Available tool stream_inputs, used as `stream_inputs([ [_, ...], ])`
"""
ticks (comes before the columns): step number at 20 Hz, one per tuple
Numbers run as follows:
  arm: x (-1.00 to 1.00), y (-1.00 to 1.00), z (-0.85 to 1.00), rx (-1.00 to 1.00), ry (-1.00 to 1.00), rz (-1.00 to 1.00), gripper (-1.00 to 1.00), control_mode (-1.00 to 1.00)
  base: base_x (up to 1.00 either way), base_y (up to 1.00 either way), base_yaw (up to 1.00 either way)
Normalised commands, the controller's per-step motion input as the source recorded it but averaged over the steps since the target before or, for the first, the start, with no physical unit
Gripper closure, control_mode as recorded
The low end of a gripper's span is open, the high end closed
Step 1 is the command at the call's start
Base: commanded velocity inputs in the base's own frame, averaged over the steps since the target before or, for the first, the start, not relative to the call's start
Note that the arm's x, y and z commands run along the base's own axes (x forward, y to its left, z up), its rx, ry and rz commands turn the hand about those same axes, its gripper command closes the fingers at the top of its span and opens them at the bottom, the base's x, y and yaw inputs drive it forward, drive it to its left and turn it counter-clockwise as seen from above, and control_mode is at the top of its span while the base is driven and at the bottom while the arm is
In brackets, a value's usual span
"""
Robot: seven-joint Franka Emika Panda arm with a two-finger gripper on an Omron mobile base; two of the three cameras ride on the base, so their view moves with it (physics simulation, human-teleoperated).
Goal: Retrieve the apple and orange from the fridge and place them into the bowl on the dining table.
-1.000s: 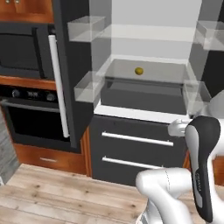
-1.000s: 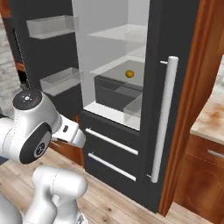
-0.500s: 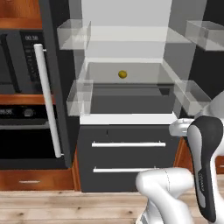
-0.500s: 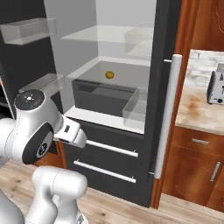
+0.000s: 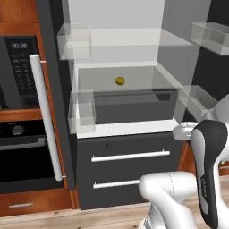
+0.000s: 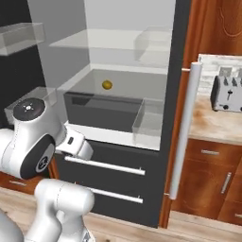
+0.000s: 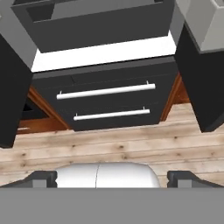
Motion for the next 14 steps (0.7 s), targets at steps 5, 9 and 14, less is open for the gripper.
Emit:
stream_inputs([
  [5, 0.00, 0.00, 0.00, 0.00, 0.00, 0.00, -1.00, 1.00, 0.72, 0.61, -0.03],
  [9, 0.00, 0.00, 0.00, 0.00, 0.00, 0.00, -1.00, 1.00, 0.76, 0.16, -0.05],
  [14, 0.00, 0.00, 0.00, 0.00, 0.00, 0.00, -1.00, 1.00, 0.49, -0.19, 0.00],
])
